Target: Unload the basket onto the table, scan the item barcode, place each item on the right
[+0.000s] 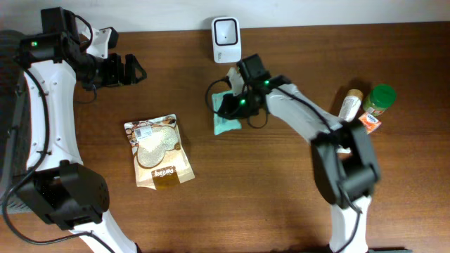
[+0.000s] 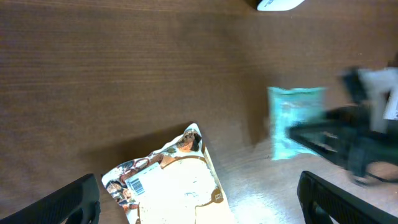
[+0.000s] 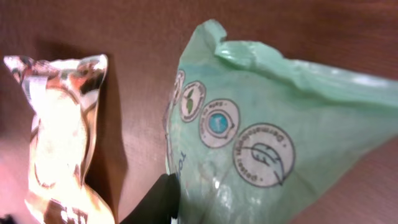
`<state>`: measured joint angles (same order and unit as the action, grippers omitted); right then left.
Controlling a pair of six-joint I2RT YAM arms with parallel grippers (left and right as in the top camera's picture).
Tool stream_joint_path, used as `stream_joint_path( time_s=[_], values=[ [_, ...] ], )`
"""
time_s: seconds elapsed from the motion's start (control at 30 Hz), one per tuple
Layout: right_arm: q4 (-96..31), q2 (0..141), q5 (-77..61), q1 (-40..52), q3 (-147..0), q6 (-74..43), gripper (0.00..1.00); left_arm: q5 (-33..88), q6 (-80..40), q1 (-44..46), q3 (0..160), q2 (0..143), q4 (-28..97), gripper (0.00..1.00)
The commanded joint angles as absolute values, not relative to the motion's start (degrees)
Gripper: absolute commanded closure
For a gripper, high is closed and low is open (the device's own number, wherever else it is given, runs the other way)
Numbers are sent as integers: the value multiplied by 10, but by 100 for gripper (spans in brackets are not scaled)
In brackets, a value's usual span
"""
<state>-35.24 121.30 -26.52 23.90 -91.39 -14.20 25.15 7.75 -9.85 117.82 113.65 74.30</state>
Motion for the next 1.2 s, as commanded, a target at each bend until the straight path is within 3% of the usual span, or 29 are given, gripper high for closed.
stream_joint_path(
  time_s=[0.0, 0.2, 0.4, 0.5, 0.57, 0.7, 0.97, 1.17],
  values=[
    [-409, 1098, -52, 260, -920, -49, 80, 261, 83, -98, 1182, 1136, 742, 1],
    [-521, 1116, 299, 333, -919, -47, 89, 261, 83, -98, 1182, 1136, 742, 1],
    [-540, 1204, 376, 344, -919, -47, 89, 261, 83, -98, 1182, 1136, 742, 1],
    [-538, 1233, 376, 347, -919, -48, 84, 261, 83, -98, 1182, 1136, 742, 1],
    [-538, 1238, 366, 355, -919, -49, 67, 261, 83, -98, 1182, 1136, 742, 1],
    [-538, 1238, 310, 385, -920, -49, 49, 261, 83, -98, 1182, 1136, 742, 1],
    [-545, 1232, 92, 421, -987, -49, 48, 261, 83, -98, 1182, 1136, 742, 1],
    [-615, 1205, 3, 365, -1075, -96, 48, 261, 83, -98, 1182, 1136, 742, 1]
  ],
)
